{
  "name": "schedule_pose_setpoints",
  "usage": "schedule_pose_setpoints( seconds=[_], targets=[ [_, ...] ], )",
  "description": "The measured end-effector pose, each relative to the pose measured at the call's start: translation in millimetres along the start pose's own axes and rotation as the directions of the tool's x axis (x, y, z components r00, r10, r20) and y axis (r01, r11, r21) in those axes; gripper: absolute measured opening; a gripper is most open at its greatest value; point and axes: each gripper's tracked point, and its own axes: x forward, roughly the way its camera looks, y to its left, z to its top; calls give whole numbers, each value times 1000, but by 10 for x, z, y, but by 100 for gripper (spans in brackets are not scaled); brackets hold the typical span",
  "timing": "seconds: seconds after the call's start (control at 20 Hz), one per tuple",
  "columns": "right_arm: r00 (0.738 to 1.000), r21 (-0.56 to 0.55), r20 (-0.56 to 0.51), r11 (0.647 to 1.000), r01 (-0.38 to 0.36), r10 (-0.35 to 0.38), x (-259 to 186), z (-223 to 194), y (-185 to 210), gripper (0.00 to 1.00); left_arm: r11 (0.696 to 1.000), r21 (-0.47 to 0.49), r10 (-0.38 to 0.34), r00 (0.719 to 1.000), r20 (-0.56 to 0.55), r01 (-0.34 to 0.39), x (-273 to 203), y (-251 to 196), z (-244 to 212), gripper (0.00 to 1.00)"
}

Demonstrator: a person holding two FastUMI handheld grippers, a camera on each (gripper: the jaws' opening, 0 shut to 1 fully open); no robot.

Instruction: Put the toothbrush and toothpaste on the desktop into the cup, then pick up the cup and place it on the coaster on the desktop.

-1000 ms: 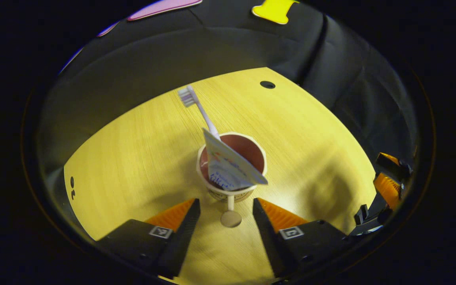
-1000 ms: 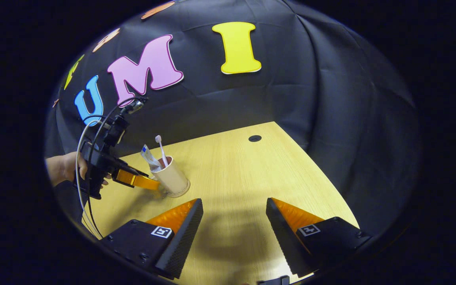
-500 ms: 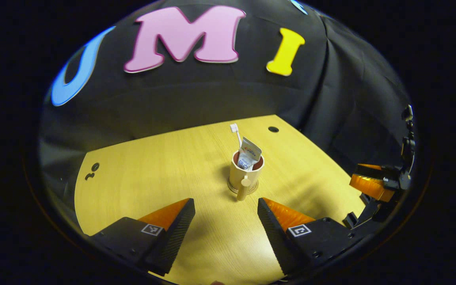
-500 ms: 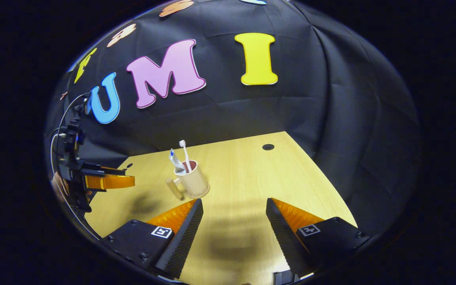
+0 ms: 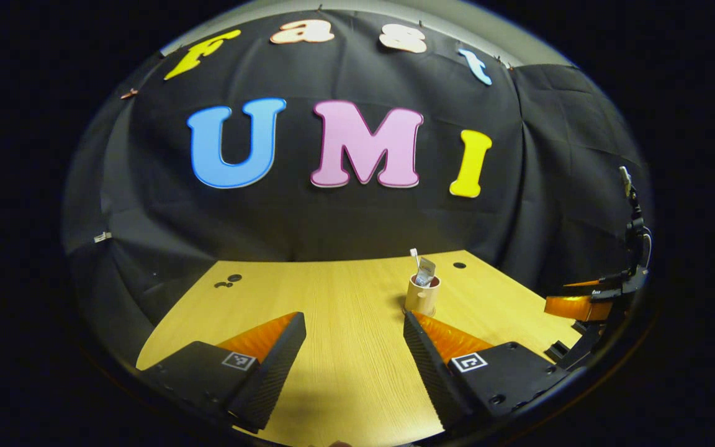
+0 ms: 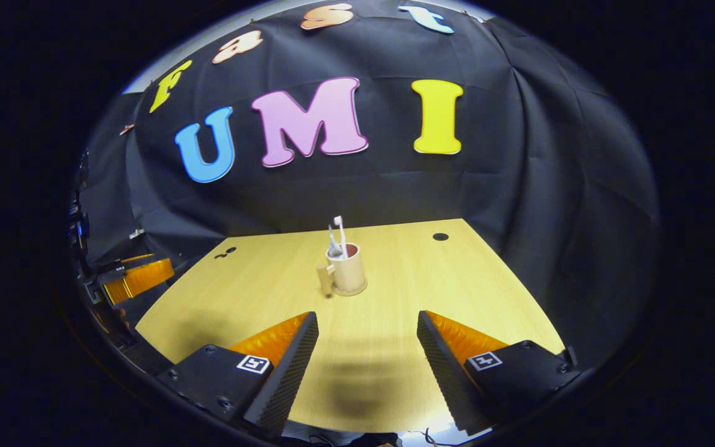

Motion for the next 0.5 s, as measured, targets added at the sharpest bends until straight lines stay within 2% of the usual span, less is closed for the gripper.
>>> schedule_pose_setpoints(
  seconds=[0.2, 0.35, 0.5],
  targets=[
    [1000, -107, 17, 994, -23, 25, -335, -183, 301, 99, 999, -20, 40, 997, 62, -39, -549, 36, -125, 98],
    [998, -114, 16, 992, -54, 56, -462, -269, 556, 98, 998, -14, 58, 996, 70, -57, -848, 115, -243, 98],
    [997, -118, 27, 991, -65, 68, -596, -293, 721, 98, 996, -73, 46, 998, 29, -44, -976, 148, -405, 98]
  ],
)
